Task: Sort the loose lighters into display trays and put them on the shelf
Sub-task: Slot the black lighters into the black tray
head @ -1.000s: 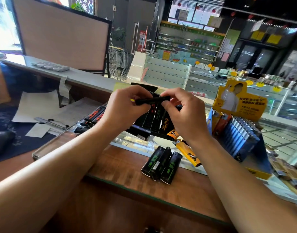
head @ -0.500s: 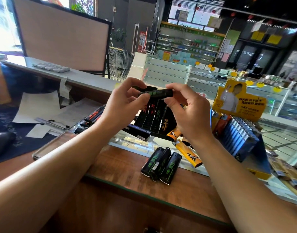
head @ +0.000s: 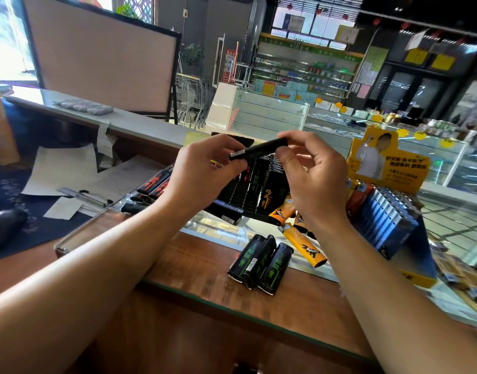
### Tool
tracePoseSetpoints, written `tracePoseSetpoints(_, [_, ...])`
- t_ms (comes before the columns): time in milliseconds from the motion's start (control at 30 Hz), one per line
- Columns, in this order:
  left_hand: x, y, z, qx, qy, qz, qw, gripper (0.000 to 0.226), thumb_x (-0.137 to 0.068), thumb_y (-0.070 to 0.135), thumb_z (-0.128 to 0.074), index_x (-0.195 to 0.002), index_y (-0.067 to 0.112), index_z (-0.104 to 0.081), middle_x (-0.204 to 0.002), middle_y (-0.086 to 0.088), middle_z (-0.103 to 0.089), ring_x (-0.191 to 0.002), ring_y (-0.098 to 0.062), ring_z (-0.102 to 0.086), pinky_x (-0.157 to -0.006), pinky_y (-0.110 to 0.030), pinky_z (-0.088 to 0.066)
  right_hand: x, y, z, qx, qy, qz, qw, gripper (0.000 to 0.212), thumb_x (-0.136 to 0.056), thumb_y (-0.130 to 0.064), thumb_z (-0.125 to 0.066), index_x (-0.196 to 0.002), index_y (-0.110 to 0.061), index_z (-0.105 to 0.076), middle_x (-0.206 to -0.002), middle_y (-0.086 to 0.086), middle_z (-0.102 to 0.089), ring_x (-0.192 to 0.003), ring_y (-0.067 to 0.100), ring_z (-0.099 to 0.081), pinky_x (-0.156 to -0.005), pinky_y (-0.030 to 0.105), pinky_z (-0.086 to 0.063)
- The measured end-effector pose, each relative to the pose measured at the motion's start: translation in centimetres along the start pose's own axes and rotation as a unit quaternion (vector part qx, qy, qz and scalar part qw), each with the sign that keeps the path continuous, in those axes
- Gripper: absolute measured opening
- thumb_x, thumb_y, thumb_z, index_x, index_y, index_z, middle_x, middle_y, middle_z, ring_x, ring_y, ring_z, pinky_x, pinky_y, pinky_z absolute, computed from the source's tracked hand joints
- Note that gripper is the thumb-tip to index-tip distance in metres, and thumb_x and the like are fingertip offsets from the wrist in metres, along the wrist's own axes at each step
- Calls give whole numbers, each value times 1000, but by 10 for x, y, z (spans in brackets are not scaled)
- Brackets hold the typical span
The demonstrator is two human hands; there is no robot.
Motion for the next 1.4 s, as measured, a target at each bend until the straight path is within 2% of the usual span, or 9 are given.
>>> tracePoseSetpoints(167, [3, 8, -3, -69, -8, -15, 997, 15, -83, 22, -76, -93, 33, -70, -84, 13, -70, -63, 1, -60, -68, -19, -48, 1, -3, 7, 8, 40, 8, 999, 17, -89, -24, -68, -105, -26, -72, -94, -1, -72, -90, 11, -68, -82, 40, -56])
tracePoseSetpoints(267, [1, 18, -2, -194, -25, -65, 979, 26, -87, 31, -73, -112, 25, -70, -103, 12, -68, -89, -7, -63, -78, -22, -44, 1, -1, 9, 51, 39, 7, 998, 18, -88, -25, -68, -105, -26, -72, -89, -5, -69, -87, 13, -66, -78, 39, -55])
tracePoseSetpoints(400, [5, 17, -5, -322, -82, -122, 935, 51, -90, 40, -67, -135, 19, -58, -139, 1, -59, -129, -21, -51, -104, -40, -45, 3, -3, -3, 125, -8, 38, 991, 17, -87, -18, -70, -103, -23, -74, -79, -31, -52, -90, 22, -61, -76, 34, -49])
tracePoseSetpoints(567, [12, -4, -7, -375, -127, -98, 913, 74, -83, 57, -53, -147, 20, -44, -156, -5, -38, -147, -24, -30, -117, -48, -31, 7, -2, -28, 234, -44, 123, 963, 15, -84, -20, -69, -98, -20, -74, -90, -4, -73, -89, 24, -53, -78, 31, -34])
tracePoseSetpoints(800, [18, -2, -13, -380, -128, -135, 906, 72, -87, 53, -59, -149, 23, -39, -160, -5, -31, -150, -24, -21, -120, -40, -17, 11, -2, -43, 359, -19, 162, 919, 12, -79, -21, -74, -91, -20, -73, -80, -5, -72, -85, 28, -56, -85, 35, -28])
tracePoseSetpoints(900, [18, -3, -12, -378, -130, -137, 906, 72, -88, 53, -59, -150, 23, -38, -160, -5, -31, -150, -24, -20, -120, -40, -17, 12, 4, -44, 376, -26, 153, 913, 17, -80, -26, -72, -96, -20, -75, -93, -5, -73, -91, 28, -54, -87, 37, -34])
tracePoseSetpoints(1033, [18, -1, -11, -369, -123, -141, 910, 71, -89, 52, -60, -150, 23, -39, -159, -5, -33, -150, -24, -21, -120, -40, -17, 12, 21, -52, 390, -97, 110, 909, 39, -81, -39, -63, -113, -18, -73, -111, 1, -69, -103, 34, -53, -93, 46, -43])
tracePoseSetpoints(1267, [19, -1, -10, -362, -122, -135, 914, 69, -90, 52, -57, -150, 22, -40, -157, -4, -36, -148, -24, -25, -120, -40, -20, 12, 34, -55, 367, -184, 58, 910, 56, -82, -46, -54, -131, -20, -61, -128, 3, -63, -123, 32, -48, -110, 43, -29])
tracePoseSetpoints(1400, [18, 7, -5, -349, -103, -128, 923, 66, -86, 51, -52, -144, 20, -50, -147, -3, -51, -140, -24, -39, -116, -43, -30, 14, 22, -44, 330, -200, 33, 922, 55, -84, -43, -52, -134, -20, -58, -135, 2, -58, -131, 28, -42, -113, 36, -22])
Point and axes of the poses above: each hand's wrist, its own x-axis away from the middle knuckle, its own z-axis out of the back of the hand, y = z × x, the point moved 10 cm from there along -x, towards the middle knuckle
